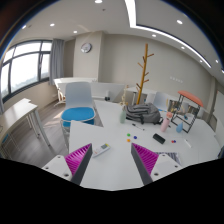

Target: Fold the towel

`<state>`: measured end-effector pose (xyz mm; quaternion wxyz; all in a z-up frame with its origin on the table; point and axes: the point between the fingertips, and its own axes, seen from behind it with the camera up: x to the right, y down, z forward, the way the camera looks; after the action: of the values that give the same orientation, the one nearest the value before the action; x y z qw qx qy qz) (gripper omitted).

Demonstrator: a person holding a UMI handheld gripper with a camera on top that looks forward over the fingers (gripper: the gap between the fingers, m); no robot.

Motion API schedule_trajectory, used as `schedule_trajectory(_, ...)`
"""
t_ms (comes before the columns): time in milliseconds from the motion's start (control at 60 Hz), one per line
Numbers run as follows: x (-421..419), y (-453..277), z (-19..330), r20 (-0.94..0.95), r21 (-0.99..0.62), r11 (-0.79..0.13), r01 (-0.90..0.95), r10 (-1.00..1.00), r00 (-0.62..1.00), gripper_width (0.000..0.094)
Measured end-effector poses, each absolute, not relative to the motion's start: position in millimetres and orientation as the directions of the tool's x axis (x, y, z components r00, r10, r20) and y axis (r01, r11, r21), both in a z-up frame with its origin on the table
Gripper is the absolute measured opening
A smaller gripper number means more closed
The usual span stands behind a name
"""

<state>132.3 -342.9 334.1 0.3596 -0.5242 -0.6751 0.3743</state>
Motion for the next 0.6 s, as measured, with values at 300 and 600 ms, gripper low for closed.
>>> schedule_trajectory(300,117.7,-243.1,284.0,0.137,-0.865,0.141,0.481,0.99,-0.044,0.0848)
schedule_trajectory(600,78.1,-159.8,214.0,0.152,-0.84,0.11,0.531,0.988,0.037,0.0848)
